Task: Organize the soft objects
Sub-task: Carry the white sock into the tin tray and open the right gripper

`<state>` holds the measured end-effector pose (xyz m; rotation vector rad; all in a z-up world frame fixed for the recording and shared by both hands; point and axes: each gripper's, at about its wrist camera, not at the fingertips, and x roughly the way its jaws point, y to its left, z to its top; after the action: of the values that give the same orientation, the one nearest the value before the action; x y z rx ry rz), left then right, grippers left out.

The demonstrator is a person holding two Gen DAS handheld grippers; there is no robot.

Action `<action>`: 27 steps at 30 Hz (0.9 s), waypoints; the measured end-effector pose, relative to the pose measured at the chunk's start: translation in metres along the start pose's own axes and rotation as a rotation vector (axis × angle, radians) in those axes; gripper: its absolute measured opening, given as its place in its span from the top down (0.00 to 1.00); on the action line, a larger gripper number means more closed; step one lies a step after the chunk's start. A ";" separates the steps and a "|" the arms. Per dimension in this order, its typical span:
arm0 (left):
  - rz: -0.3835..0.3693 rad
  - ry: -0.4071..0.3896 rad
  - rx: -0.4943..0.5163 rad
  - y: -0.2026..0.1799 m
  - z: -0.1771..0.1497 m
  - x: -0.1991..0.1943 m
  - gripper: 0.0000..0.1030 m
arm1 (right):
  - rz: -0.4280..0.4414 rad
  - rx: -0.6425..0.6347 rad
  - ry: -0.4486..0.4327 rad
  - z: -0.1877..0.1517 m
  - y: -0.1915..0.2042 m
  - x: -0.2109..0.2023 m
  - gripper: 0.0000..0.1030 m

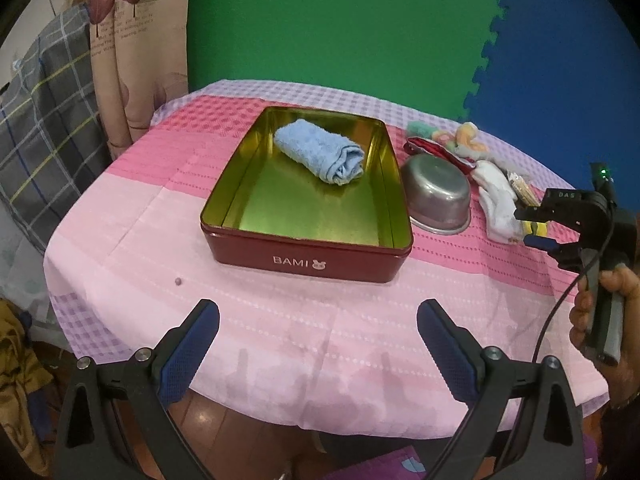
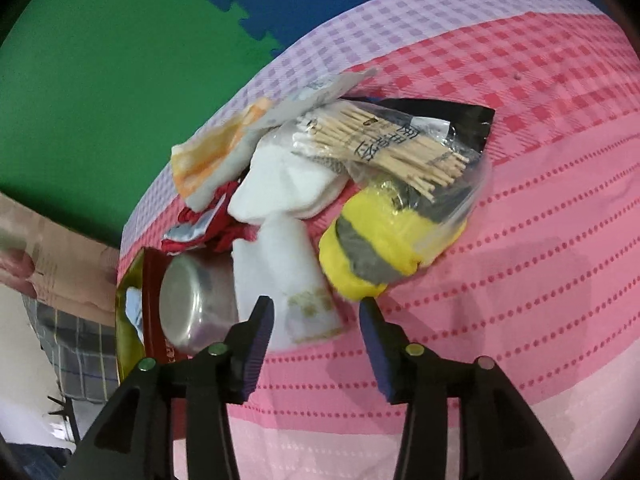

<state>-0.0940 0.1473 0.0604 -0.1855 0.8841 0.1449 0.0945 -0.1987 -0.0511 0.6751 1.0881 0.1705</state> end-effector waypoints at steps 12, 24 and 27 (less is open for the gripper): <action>0.030 -0.007 0.058 -0.008 -0.003 0.003 0.05 | 0.011 -0.115 0.065 0.007 0.035 0.030 0.83; 0.102 -0.059 0.001 0.004 -0.001 -0.006 0.05 | 0.309 -0.275 0.094 -0.028 0.149 -0.015 0.83; 0.110 -0.071 -0.022 0.009 0.001 -0.009 0.05 | 0.327 -0.399 0.187 -0.049 0.205 0.014 0.83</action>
<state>-0.1010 0.1560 0.0675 -0.1517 0.8225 0.2625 0.0984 -0.0098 0.0441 0.4768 1.0737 0.7250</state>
